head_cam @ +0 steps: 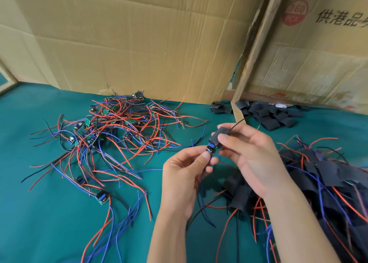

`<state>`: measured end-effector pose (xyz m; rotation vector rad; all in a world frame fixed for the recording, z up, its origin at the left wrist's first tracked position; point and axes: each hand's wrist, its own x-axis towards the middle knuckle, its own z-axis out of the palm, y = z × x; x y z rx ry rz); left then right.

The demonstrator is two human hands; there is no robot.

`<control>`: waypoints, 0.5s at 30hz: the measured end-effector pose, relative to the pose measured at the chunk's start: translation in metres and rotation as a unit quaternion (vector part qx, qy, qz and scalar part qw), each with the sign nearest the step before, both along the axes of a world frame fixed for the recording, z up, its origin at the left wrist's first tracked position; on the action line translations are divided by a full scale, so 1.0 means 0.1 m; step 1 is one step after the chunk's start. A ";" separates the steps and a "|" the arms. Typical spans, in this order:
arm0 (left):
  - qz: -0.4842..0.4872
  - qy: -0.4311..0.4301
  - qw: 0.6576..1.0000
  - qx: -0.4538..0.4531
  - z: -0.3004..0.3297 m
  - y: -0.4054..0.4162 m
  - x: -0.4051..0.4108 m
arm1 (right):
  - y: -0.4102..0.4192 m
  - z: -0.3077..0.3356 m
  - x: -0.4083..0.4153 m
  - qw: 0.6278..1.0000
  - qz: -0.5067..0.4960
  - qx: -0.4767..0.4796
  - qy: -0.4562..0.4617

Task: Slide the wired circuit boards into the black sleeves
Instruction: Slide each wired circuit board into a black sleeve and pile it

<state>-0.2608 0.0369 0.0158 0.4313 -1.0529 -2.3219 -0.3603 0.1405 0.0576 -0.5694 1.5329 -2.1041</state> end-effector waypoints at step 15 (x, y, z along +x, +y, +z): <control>0.035 -0.075 0.996 0.037 -0.04 0.08 0.03 | 0.06 -0.01 -0.02 0.989 0.093 0.056 0.101</control>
